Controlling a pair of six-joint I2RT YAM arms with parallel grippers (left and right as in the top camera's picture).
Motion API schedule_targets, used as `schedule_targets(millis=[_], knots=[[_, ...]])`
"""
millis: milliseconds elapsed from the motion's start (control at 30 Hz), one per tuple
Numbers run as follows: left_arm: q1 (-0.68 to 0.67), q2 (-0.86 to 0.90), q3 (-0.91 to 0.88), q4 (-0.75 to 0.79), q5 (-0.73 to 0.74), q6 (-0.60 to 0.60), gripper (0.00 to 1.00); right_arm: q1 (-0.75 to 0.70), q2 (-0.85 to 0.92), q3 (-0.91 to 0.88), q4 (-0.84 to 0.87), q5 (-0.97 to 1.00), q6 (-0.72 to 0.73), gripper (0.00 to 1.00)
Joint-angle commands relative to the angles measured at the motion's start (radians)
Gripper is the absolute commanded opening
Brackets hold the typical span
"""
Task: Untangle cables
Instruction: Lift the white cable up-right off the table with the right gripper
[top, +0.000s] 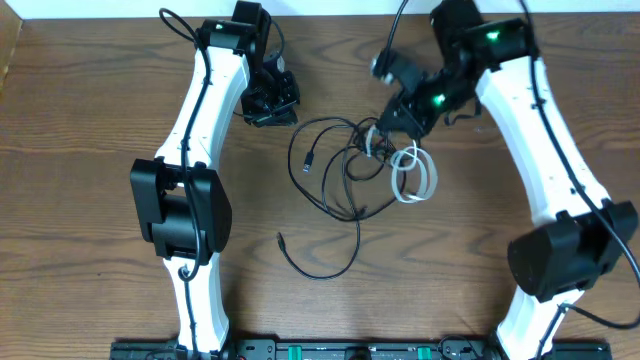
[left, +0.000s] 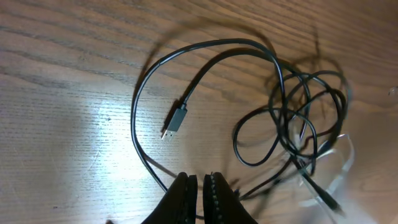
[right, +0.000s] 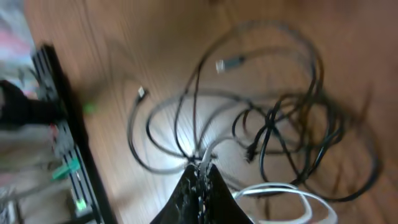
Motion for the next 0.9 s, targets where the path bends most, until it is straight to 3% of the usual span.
schedule_targets(millis=[0,167,333,467,633,867], knots=[[0.001,0.002,-0.007,-0.004,0.006,0.017,0.11,-0.021,-0.035,0.069,0.009,-0.087,0.168,0.01],[0.001,0.002,-0.007,-0.004,0.006,0.017,0.11,-0.104,-0.035,0.079,0.067,-0.143,0.448,0.01],[0.001,0.003,-0.007,-0.004,0.006,0.017,0.11,-0.222,-0.048,0.113,0.069,-0.43,0.435,0.01],[0.001,0.002,-0.007,-0.003,0.005,0.017,0.11,-0.305,-0.095,0.161,0.046,-0.459,0.419,0.01],[0.001,0.002,-0.007,-0.003,0.005,0.017,0.11,-0.405,-0.172,0.168,0.103,-0.277,0.528,0.01],[0.001,0.002,-0.007,-0.003,0.005,0.017,0.11,-0.55,-0.24,0.172,0.35,0.283,0.729,0.01]])
